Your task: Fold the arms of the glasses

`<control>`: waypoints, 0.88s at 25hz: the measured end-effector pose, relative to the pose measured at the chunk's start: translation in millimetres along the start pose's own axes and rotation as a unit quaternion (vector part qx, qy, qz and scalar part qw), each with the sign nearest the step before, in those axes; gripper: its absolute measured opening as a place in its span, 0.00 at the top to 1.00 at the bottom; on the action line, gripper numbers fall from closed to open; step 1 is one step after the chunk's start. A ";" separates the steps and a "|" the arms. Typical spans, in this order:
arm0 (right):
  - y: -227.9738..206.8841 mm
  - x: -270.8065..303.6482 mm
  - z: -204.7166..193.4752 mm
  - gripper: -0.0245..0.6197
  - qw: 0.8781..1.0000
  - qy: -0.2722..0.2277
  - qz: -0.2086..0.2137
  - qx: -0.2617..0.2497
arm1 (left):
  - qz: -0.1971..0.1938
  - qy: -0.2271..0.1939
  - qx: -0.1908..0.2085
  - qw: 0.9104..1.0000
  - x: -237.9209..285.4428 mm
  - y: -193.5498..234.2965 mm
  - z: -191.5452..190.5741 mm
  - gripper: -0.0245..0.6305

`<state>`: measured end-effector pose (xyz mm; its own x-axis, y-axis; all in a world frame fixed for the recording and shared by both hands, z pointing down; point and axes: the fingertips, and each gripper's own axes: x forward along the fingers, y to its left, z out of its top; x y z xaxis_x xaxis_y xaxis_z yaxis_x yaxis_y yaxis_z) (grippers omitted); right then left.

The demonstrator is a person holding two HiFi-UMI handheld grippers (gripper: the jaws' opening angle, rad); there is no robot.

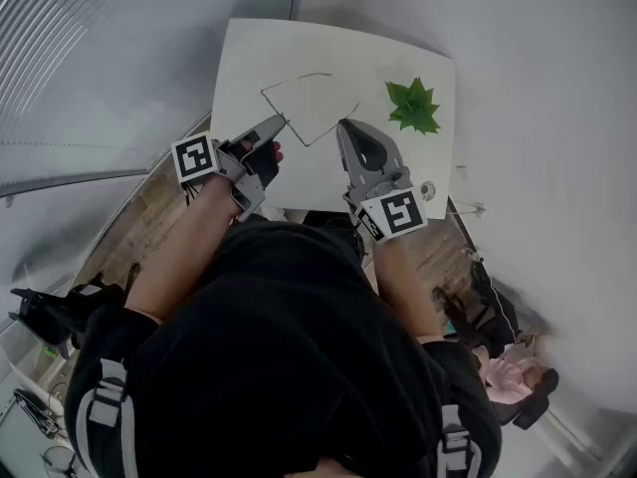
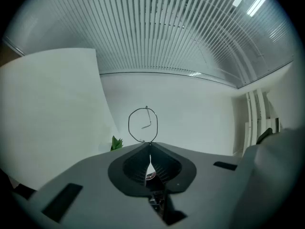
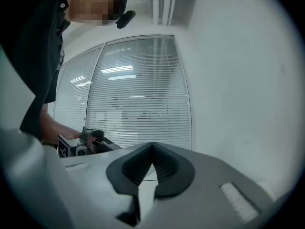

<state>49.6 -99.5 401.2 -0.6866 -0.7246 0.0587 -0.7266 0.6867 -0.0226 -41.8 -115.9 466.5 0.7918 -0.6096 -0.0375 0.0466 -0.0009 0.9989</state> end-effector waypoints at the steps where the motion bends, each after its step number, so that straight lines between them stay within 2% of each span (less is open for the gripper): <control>1: 0.1 0.1 -0.2 0.95 1.000 0.001 0.000 -0.001 | -0.001 0.000 -0.001 1.000 0.3 -0.6 -0.1 0.94; 15: -2.0 -3.1 -7.4 0.94 1.000 0.013 0.001 0.014 | 0.002 -0.001 -0.002 1.000 -0.4 -3.4 -5.4 0.94; 18: -8.2 -6.1 -10.9 0.94 1.000 0.012 -0.010 0.019 | 0.002 -0.001 -0.002 1.000 -0.3 -3.7 -6.1 0.94; 22: -23.6 -11.7 -18.3 0.94 0.999 0.033 -0.039 -0.008 | 0.005 -0.002 0.000 1.000 -0.9 -2.8 -6.9 0.94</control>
<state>75.3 -106.2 419.4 -0.6245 -0.7707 0.1262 -0.7769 0.6297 0.0009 -38.4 -109.9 463.5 0.7897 -0.6129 -0.0283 0.0400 0.0054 0.9992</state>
